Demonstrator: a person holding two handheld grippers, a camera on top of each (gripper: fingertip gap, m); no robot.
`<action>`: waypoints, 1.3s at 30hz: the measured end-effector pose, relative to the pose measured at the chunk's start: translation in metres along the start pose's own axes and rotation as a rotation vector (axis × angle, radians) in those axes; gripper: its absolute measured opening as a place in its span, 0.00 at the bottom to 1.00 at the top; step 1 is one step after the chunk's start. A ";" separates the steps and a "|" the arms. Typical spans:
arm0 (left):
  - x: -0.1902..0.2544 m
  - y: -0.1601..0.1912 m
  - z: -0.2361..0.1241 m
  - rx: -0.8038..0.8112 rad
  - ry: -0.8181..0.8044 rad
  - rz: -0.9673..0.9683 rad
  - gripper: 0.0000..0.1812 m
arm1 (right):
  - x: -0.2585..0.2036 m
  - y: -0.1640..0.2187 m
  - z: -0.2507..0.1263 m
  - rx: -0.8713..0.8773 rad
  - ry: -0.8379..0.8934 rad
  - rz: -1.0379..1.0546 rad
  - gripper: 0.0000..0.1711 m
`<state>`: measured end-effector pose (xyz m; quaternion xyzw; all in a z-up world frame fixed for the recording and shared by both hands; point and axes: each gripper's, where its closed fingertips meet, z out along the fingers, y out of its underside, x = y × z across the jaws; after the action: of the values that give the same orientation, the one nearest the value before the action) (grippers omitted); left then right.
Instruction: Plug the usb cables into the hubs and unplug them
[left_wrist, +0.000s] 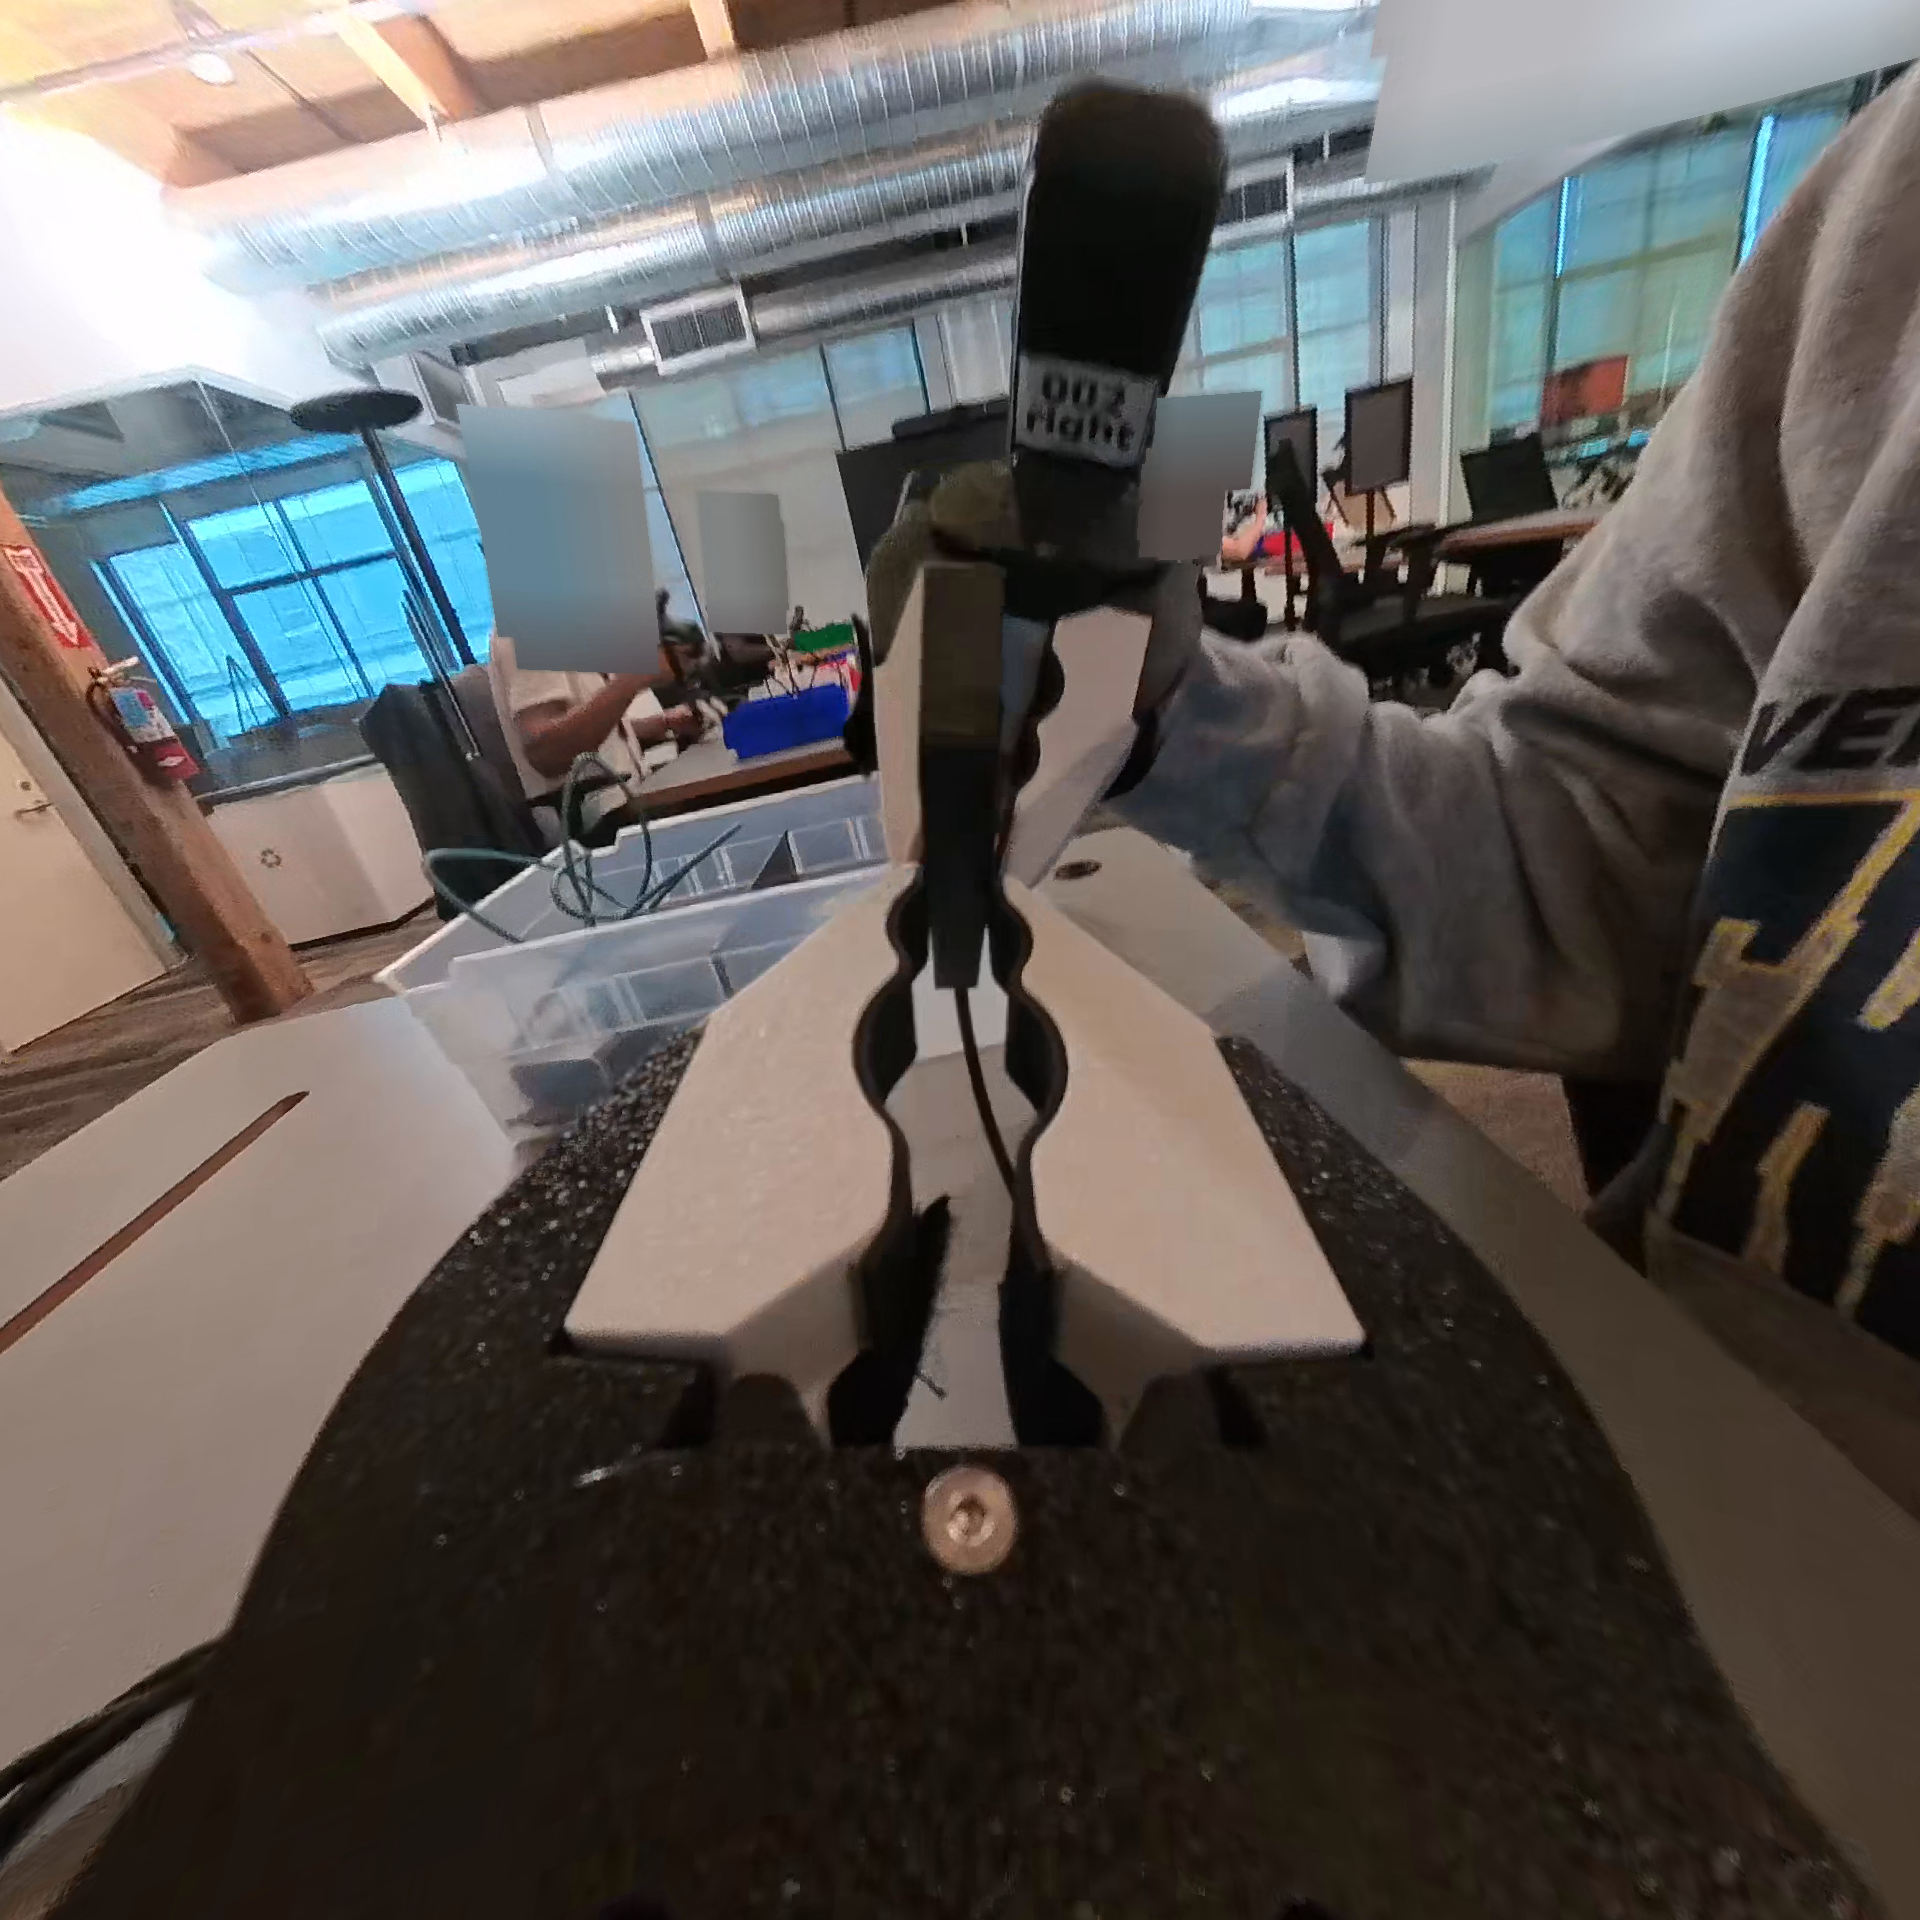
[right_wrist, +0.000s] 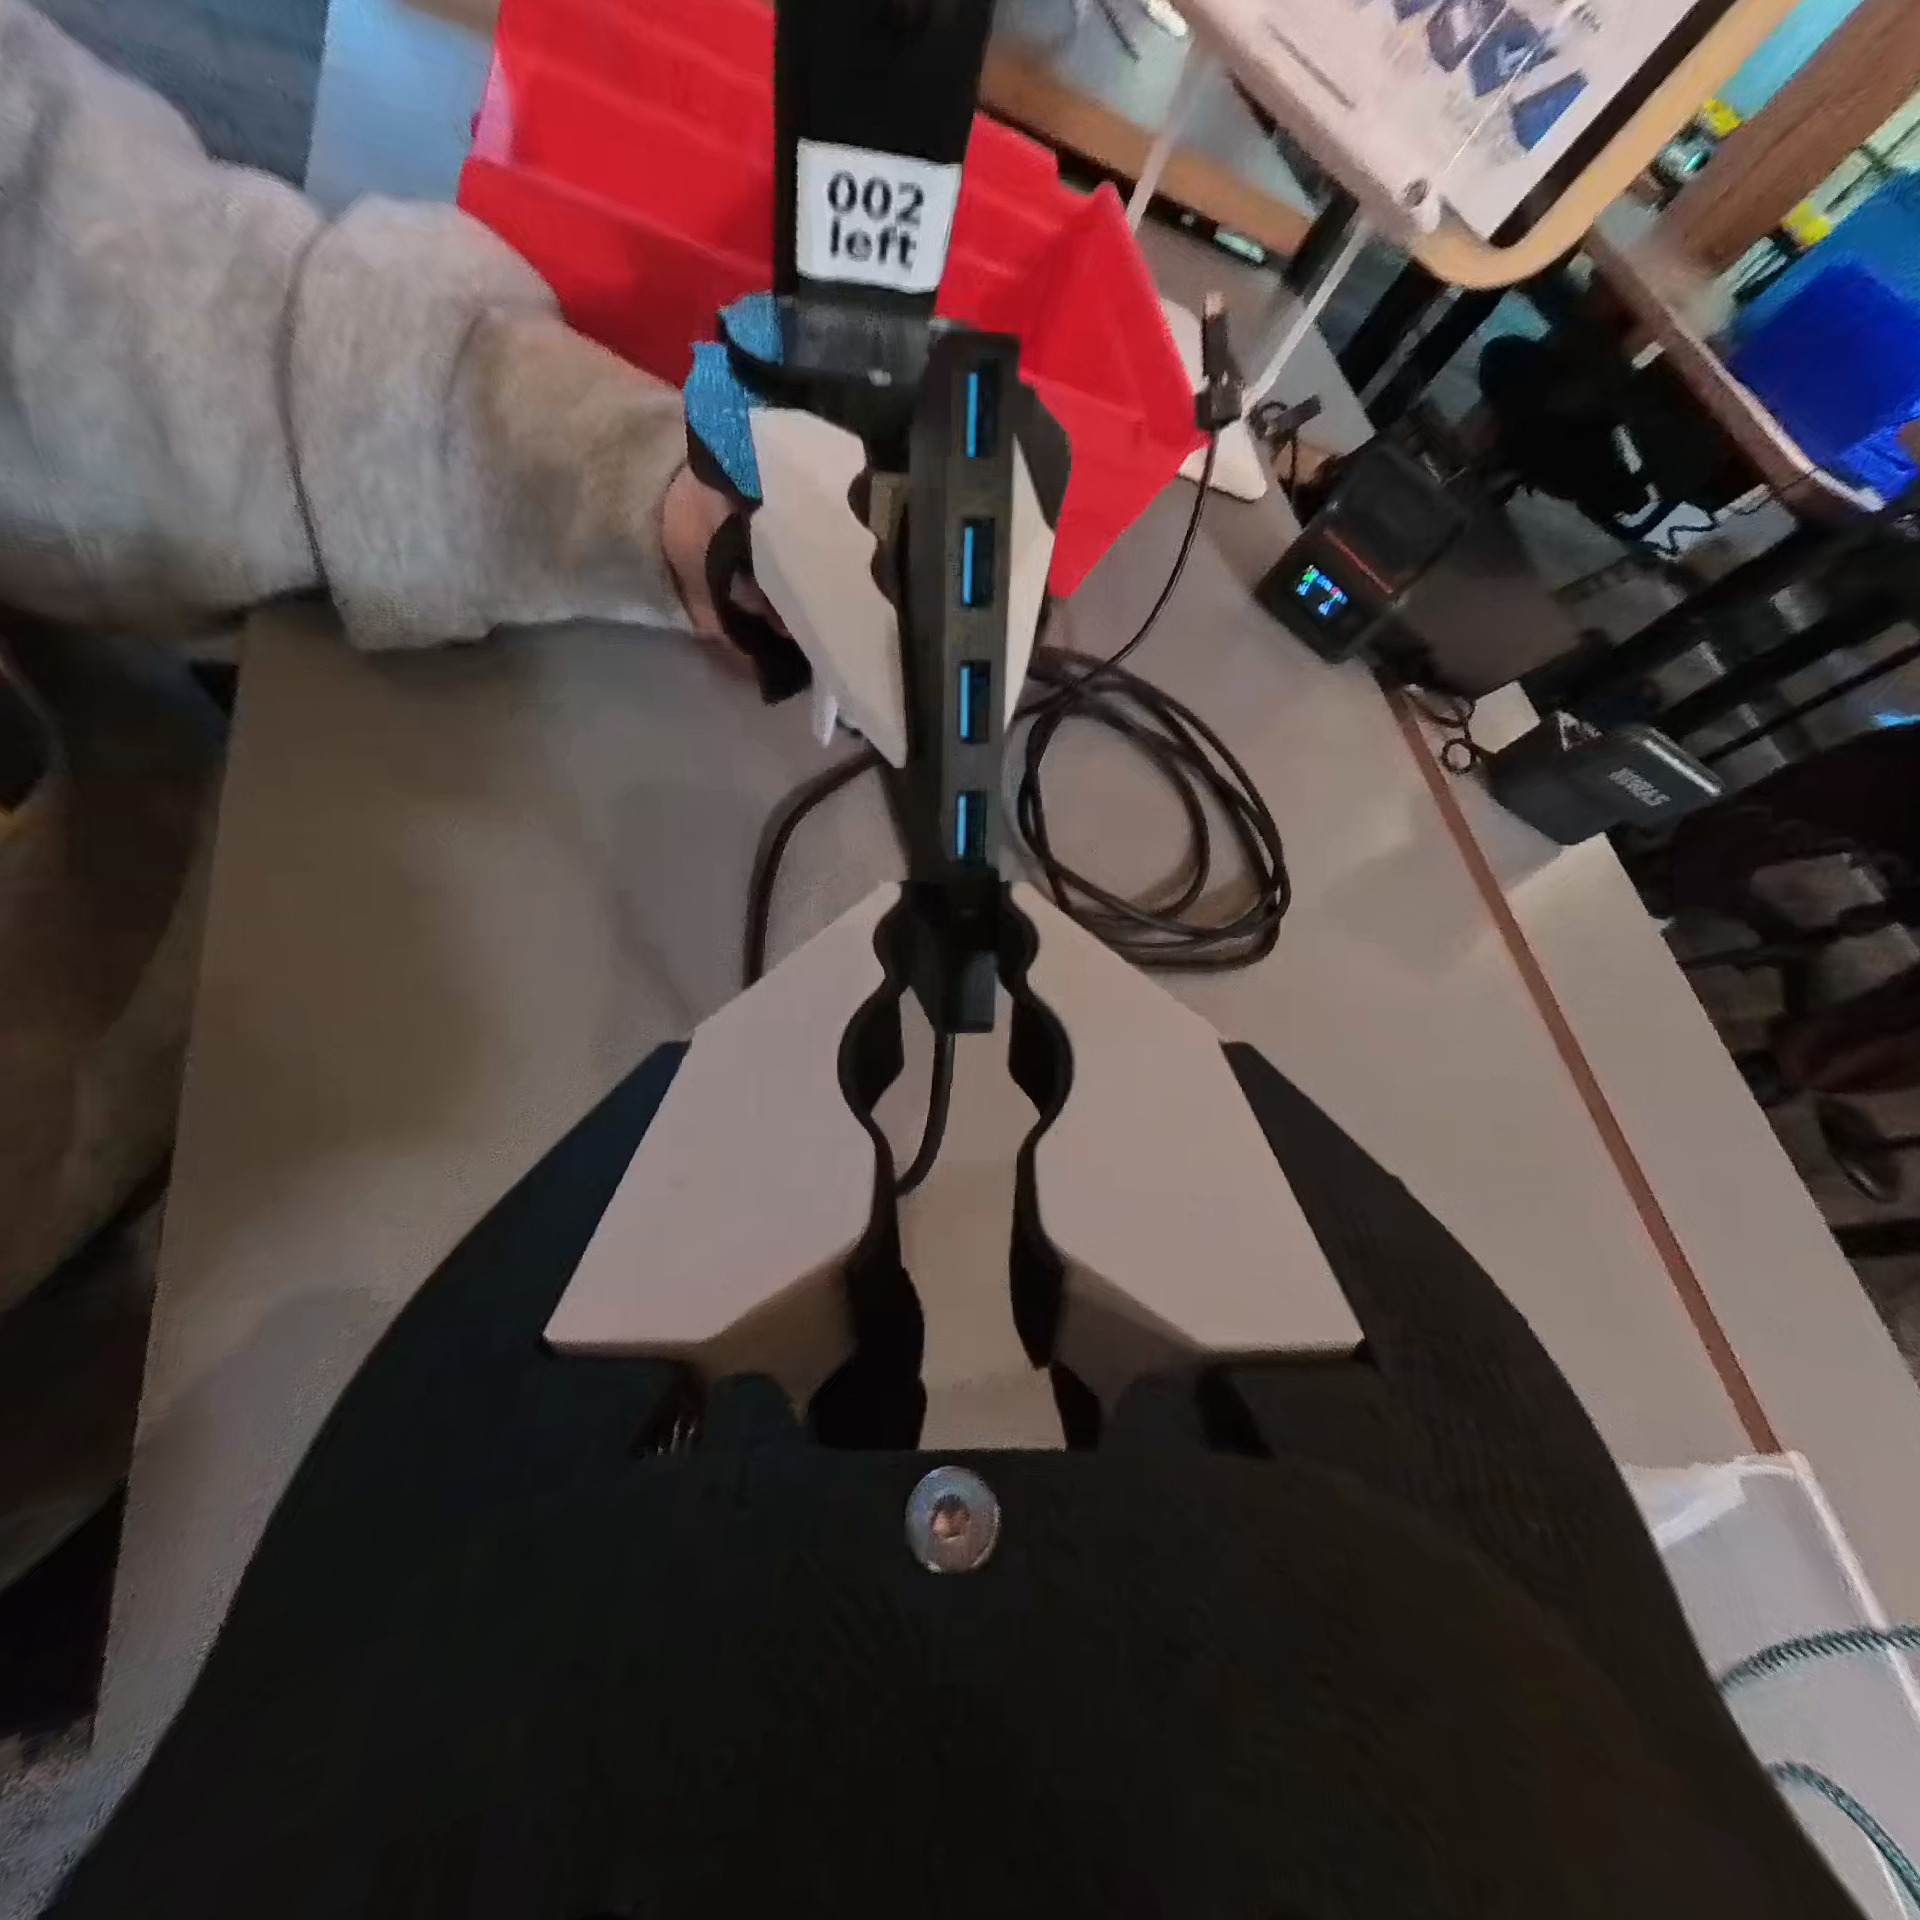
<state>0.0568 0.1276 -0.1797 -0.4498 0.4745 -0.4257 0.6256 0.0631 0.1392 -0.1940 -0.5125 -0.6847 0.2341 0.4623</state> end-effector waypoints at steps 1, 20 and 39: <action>0.000 0.005 0.001 -0.037 -0.005 0.012 0.05 | -0.002 0.003 -0.001 -0.036 -0.004 -0.013 0.06; -0.012 -0.005 0.000 -0.081 -0.144 0.078 0.05 | 0.019 0.004 -0.013 -0.118 0.174 -0.100 0.10; -0.084 0.004 -0.046 -0.133 -0.639 0.139 0.05 | -0.004 0.075 0.114 -0.338 -0.056 0.203 0.13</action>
<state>-0.0031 0.2020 -0.1728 -0.5671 0.3106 -0.1875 0.7395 -0.0001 0.1805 -0.3076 -0.6427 -0.6717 0.1754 0.3242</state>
